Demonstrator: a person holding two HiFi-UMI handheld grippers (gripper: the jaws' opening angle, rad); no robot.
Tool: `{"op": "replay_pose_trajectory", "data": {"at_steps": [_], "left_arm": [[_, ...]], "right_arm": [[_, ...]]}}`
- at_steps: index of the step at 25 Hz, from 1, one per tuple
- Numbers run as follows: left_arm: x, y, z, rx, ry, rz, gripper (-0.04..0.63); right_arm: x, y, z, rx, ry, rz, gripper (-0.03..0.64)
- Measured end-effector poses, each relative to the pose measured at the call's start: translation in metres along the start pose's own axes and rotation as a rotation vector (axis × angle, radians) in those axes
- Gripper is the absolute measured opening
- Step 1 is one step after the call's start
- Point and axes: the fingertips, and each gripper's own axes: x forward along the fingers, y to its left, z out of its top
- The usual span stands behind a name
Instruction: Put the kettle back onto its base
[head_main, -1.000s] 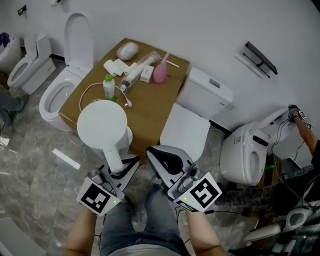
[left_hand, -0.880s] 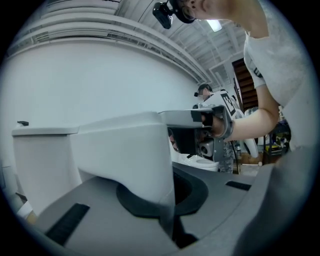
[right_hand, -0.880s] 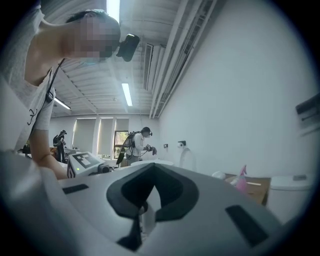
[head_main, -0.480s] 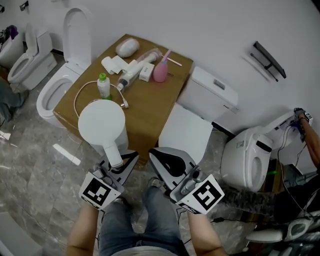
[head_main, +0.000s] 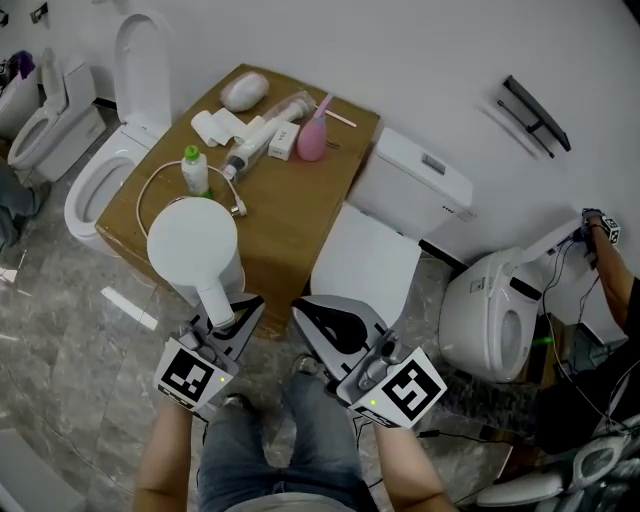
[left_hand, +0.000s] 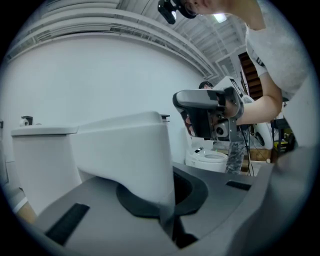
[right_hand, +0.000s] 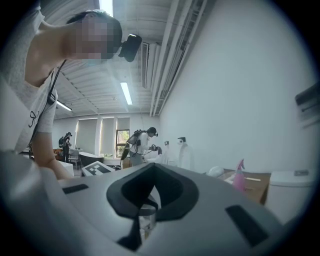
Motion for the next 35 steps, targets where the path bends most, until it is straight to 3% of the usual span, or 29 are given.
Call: {"op": "replay_pose_trajectory", "data": {"at_steps": [5, 12, 21, 28, 32, 35], "left_arm": [[-0.006, 0.009, 0.002, -0.050, -0.030, -0.008, 0.008], [-0.008, -0.003, -0.004, -0.003, 0.005, -0.067, 0.008], [0.002, -0.004, -0.012, -0.008, 0.029, -0.118, 0.009], [-0.008, -0.008, -0.015, -0.011, 0.040, -0.213, 0.012], [-0.026, -0.001, -0.010, -0.037, -0.008, -0.221, 0.084], [-0.037, -0.001, -0.013, -0.017, 0.025, -0.223, 0.103]], "right_arm": [[0.011, 0.001, -0.007, 0.005, 0.006, 0.018, 0.008], [0.037, 0.004, -0.009, 0.017, 0.004, 0.058, 0.008], [0.053, 0.003, -0.006, 0.017, 0.007, 0.073, 0.008], [0.054, 0.001, -0.008, 0.027, 0.012, 0.070, 0.008], [0.054, 0.001, -0.008, 0.037, 0.011, 0.068, 0.008], [0.055, 0.005, -0.006, 0.036, 0.011, 0.070, 0.008]]}}
